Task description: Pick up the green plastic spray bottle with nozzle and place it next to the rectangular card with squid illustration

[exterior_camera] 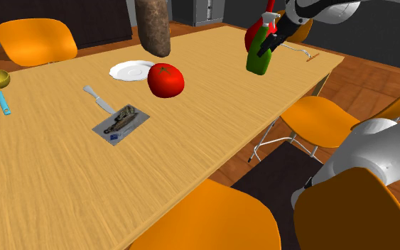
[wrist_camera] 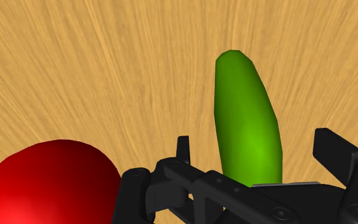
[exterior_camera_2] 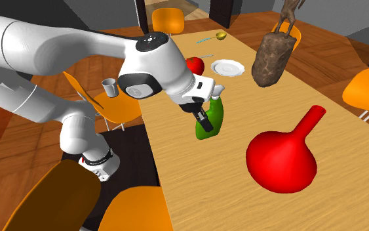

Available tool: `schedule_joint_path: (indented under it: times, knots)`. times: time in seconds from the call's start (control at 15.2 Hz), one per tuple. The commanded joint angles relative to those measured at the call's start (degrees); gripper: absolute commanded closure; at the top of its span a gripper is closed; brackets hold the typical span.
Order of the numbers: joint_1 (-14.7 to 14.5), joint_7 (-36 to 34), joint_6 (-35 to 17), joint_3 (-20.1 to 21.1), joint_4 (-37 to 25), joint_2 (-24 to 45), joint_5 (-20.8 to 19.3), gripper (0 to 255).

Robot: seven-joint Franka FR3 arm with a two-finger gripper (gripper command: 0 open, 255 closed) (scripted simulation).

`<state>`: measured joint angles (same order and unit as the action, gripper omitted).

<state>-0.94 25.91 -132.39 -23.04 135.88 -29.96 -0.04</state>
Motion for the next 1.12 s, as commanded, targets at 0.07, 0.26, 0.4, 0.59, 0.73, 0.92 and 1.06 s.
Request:
schedule_joint_path:
  times: [0.07, 0.26, 0.4, 0.59, 0.73, 0.92, 1.06]
  knots:
    - [0.0, 0.0, 0.0, 0.0, 0.0, 0.0, 0.0, 0]
    - [0.0, 0.0, 0.0, 0.0, 0.0, 0.0, 0.0, 255]
    - [0.0, 0.0, 0.0, 0.0, 0.0, 0.0, 0.0, 255]
    - [0.0, 0.0, 0.0, 0.0, 0.0, 0.0, 0.0, 255]
    - [0.0, 0.0, 0.0, 0.0, 0.0, 0.0, 0.0, 255]
    - [0.0, -0.3, 1.5, 0.3, -1.4, -0.2, -0.1, 255]
    - [0.0, -0.5, 3.1, 0.5, -2.8, -0.3, -0.1, 255]
